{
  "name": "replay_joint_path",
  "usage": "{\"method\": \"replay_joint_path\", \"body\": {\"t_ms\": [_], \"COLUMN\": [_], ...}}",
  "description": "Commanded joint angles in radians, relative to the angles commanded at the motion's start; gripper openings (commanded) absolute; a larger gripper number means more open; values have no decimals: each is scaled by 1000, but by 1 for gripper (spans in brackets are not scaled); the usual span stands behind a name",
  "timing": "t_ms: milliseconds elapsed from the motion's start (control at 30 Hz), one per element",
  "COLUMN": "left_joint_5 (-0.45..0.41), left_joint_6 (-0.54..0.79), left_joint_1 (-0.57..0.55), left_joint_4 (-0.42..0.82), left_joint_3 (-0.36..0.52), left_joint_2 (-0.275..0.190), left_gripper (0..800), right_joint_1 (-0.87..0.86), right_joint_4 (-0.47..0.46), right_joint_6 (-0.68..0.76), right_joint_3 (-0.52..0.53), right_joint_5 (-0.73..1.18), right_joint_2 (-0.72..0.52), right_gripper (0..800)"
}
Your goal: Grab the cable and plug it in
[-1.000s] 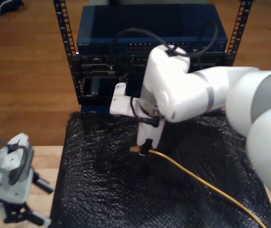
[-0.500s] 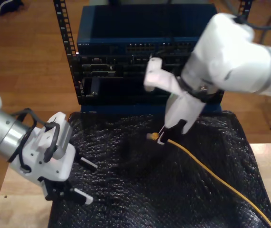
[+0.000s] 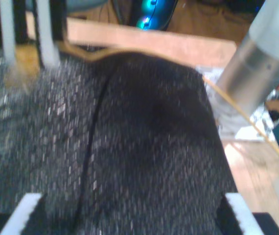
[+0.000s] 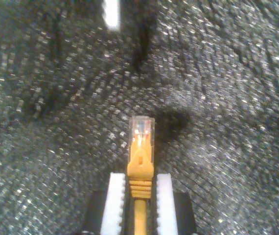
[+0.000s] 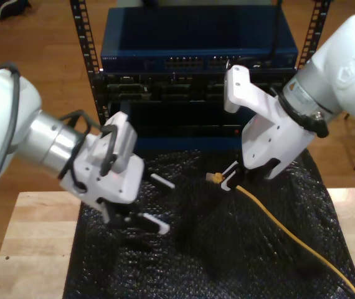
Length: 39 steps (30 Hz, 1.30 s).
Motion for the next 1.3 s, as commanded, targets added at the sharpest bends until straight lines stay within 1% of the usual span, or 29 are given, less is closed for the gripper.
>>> {"method": "replay_joint_path", "body": {"t_ms": [167,267,567,733,833,1133,1233,1300], "left_joint_5": [0,0,0,2,5,17,25,25], "left_joint_6": [8,12,29,40,38,35,35,35], "left_joint_1": [-18,-18,-17,-17,-17,-14,-14,-14], "left_joint_4": [-23,-26,-66,-91,-103,-104,-112,-115], "left_joint_3": [-32,-49,-80,-98,-112,-114,-110,-107], "left_joint_2": [38,48,60,69,75,75,80,80], "left_gripper": [799,799,799,799,799,797,787,749], "right_joint_1": [-12,-20,-20,-20,-20,-14,-12,-12], "right_joint_4": [32,38,43,84,86,100,103,103], "right_joint_6": [-29,-31,-31,-31,-31,-31,-31,-31], "right_joint_3": [23,23,17,14,9,5,5,5], "right_joint_5": [2,3,17,31,32,32,31,31], "right_joint_2": [-23,-23,-40,-54,-57,-55,-55,-55], "right_gripper": [6,6,6,6,6,6,6,6]}}
